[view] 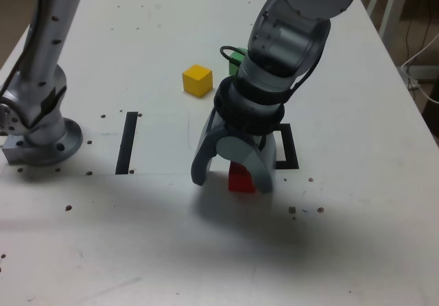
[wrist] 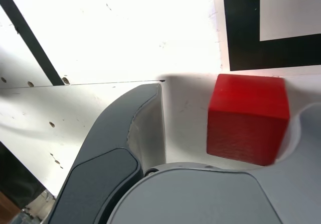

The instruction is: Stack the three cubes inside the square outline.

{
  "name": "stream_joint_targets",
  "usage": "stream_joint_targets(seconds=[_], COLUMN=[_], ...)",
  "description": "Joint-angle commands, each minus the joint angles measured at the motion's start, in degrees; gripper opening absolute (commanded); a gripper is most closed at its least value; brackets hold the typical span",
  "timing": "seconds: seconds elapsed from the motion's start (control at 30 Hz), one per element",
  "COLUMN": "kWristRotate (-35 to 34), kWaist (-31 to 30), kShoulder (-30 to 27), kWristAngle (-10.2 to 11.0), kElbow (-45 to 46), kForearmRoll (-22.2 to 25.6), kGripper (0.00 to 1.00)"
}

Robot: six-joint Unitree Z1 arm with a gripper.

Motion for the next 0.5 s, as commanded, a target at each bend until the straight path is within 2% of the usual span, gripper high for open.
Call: stream_joint_targets(seconds=[0.0, 0.47], kWristRotate=[0.39, 1.01], kWaist=[0.12, 0.11], kShoulder=[0.63, 0.96], kWristAngle=[0.14, 0.03], kElbow=[-0.29, -0.64], kForearmRoll=[-0.24, -0.55], kGripper=[0.3, 0.29])
